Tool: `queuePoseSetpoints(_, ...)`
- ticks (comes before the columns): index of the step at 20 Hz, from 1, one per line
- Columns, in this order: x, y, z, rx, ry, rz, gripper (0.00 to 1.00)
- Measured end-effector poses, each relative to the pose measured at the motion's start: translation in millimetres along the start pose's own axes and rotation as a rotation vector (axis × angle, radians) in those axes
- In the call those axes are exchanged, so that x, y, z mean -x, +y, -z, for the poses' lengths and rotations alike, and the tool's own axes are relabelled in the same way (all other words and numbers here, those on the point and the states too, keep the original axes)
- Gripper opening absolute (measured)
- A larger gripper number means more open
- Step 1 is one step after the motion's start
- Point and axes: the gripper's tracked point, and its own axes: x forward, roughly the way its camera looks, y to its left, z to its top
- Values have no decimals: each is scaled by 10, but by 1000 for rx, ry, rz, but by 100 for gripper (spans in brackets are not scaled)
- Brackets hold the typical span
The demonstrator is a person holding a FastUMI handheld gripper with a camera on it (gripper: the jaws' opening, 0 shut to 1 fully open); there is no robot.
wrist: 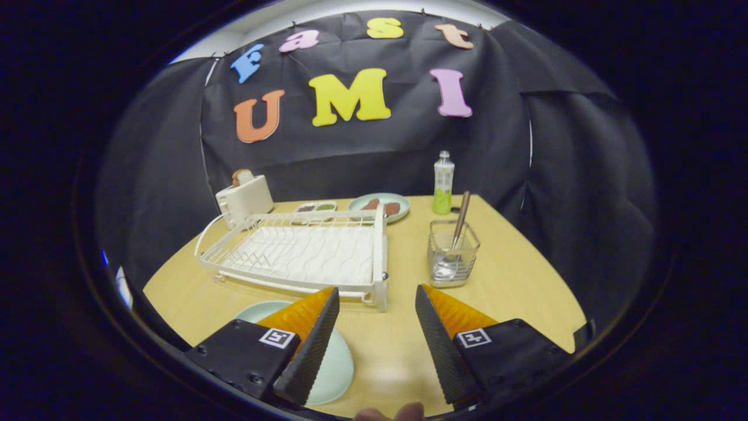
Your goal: Take the plate from the dish rack, then take the spoon from the basket and place it into the plate.
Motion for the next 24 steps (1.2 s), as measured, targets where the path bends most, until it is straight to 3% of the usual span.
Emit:
queuePoseSetpoints(2, 126, -165, -123, 19, -98, 42, 100)
queuePoseSetpoints(7, 70, -617, -350, -63, -180, 80, 100)
queuePoseSetpoints(12, -406, -1027, -531, -87, -173, 113, 100)
queuePoseSetpoints(18, -1097, -1167, -749, -79, -112, 77, 100)
queuePoseSetpoints(24, -1690, -1369, -888, -128, -58, 107, 100)
